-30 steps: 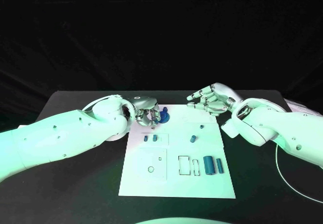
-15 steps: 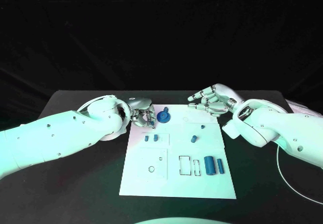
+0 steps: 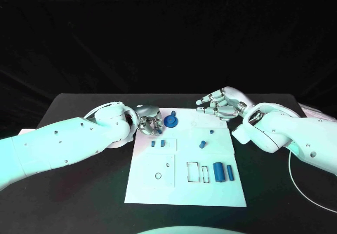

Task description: Assemble the parts on the task board

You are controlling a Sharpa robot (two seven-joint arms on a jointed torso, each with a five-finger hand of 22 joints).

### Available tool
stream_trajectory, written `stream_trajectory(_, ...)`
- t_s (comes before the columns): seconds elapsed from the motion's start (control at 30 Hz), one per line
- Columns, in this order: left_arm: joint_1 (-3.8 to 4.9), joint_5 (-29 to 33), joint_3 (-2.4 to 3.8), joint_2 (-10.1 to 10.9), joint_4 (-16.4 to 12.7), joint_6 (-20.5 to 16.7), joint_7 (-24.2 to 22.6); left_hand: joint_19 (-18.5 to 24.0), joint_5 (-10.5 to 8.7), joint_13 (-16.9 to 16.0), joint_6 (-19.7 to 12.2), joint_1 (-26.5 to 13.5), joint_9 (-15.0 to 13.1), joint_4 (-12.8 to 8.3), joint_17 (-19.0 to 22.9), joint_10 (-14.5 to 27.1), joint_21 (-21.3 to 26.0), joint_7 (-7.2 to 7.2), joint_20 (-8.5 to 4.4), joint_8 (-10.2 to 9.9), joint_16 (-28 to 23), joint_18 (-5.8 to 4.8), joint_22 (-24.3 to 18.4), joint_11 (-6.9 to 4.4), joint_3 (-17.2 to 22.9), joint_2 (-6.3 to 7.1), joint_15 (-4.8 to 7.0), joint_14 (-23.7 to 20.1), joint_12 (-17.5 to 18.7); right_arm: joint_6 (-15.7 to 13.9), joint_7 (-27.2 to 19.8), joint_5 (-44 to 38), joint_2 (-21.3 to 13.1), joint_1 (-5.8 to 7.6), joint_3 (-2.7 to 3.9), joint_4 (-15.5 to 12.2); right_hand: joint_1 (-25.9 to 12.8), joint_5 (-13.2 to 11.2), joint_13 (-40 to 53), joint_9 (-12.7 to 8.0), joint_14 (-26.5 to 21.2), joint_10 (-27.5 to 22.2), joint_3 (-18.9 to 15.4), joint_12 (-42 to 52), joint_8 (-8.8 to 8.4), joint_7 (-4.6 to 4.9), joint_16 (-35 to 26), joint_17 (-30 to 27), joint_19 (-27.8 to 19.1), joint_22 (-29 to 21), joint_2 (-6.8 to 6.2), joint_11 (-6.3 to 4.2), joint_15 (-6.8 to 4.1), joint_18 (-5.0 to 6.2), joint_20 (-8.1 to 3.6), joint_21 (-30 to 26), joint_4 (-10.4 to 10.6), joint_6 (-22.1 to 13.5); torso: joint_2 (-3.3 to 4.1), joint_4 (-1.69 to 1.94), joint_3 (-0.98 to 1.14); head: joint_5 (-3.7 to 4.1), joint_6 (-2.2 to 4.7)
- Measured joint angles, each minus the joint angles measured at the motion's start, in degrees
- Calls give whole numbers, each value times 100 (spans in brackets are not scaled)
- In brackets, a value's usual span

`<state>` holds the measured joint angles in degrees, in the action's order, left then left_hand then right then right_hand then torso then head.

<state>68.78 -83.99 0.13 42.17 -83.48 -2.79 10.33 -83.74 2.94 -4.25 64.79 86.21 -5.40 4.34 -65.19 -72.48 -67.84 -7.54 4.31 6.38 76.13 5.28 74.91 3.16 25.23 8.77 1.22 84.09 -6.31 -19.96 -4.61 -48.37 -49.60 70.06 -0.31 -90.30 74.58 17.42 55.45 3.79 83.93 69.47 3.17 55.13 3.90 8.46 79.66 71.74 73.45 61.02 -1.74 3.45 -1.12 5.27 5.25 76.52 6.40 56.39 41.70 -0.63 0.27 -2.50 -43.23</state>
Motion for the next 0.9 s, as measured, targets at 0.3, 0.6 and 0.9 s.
stream_trajectory(0.3, -11, -1, -2, -24, 17, 15, 0, 0, 0, 1, 0, 0, 3, 0, 0, 0, 0, 0, 0, 0, 0, 2, 0, 0, 0, 0, 0, 0, 0, 2, 0, 0, 2, -2, 0, 1, 0, 22, -1, 0, 0, 0, 0, 0, 0, 0, 0, 0, 0, -6, 0, 0, 0, 0, 0, 0, 0, 0, -1, 2, 0, 0, -10)
stream_trajectory(0.6, -16, -13, -6, -54, 42, 25, 0, 0, 0, 1, -1, 0, 6, -19, 0, 0, -28, 1, 0, 0, 0, 2, -1, 0, 19, 0, 0, 0, 0, 4, -2, 0, 7, -3, 0, 2, 0, 22, -1, 0, 0, 0, 0, 0, 0, 0, 0, 0, 0, -6, 0, 0, 0, 0, 0, 0, 0, 0, -4, 2, 3, -6, -12)
stream_trajectory(0.9, -26, -80, -12, -100, 93, 66, 36, 0, 0, 5, -33, -120, 57, -40, 36, 13, -27, -32, 0, -111, 0, 3, -1, 54, 72, 74, 0, 0, 139, 6, -3, 1, 9, -4, 0, 3, 0, 22, -2, 0, 0, 0, 0, 0, 0, 0, 0, 0, 0, -5, 0, 0, 0, 0, 0, 1, 0, 0, -4, -4, 4, -2, -7)
